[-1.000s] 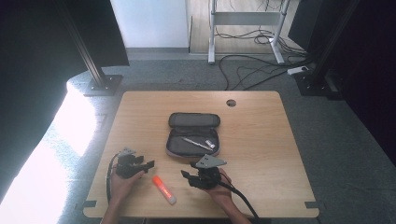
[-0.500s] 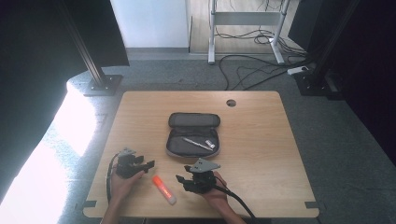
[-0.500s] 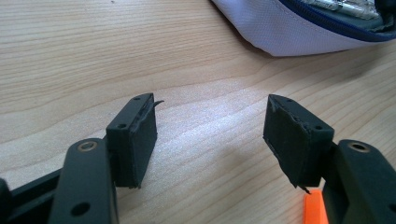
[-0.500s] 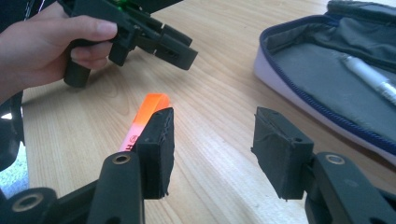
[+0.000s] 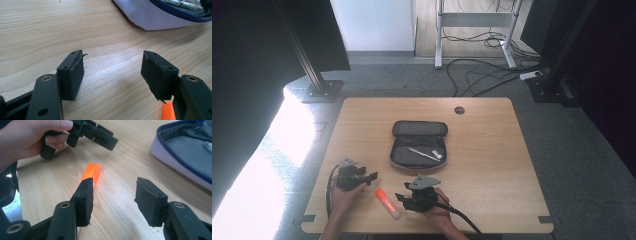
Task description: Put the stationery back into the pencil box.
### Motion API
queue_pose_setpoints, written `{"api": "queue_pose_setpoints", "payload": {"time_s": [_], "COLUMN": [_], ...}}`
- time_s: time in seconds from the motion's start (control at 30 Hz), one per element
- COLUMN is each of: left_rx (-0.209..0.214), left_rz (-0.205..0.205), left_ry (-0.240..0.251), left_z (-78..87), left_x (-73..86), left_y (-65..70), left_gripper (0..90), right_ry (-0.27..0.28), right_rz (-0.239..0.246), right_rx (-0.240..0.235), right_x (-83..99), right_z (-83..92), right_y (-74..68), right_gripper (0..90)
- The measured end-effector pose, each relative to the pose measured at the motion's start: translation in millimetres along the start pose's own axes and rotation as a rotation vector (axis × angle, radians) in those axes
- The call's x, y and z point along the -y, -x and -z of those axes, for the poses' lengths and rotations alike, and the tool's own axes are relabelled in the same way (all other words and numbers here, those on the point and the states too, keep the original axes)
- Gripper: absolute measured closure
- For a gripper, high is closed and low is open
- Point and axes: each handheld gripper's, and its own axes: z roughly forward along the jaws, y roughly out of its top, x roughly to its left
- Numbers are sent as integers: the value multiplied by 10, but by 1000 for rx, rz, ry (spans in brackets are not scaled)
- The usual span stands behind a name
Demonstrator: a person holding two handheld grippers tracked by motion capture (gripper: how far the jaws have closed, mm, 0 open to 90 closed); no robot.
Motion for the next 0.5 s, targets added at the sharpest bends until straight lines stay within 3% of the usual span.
{"api": "queue_pose_setpoints", "payload": {"time_s": [0.5], "left_rx": [1], "left_rz": [5], "left_ry": [3], "left_z": [1], "left_x": [1], "left_y": [-7], "left_gripper": [350], "right_ry": [-35], "right_rz": [21], "right_rx": [-36], "right_x": [33], "right_z": [-117], "right_y": [-184], "right_gripper": [478]}}
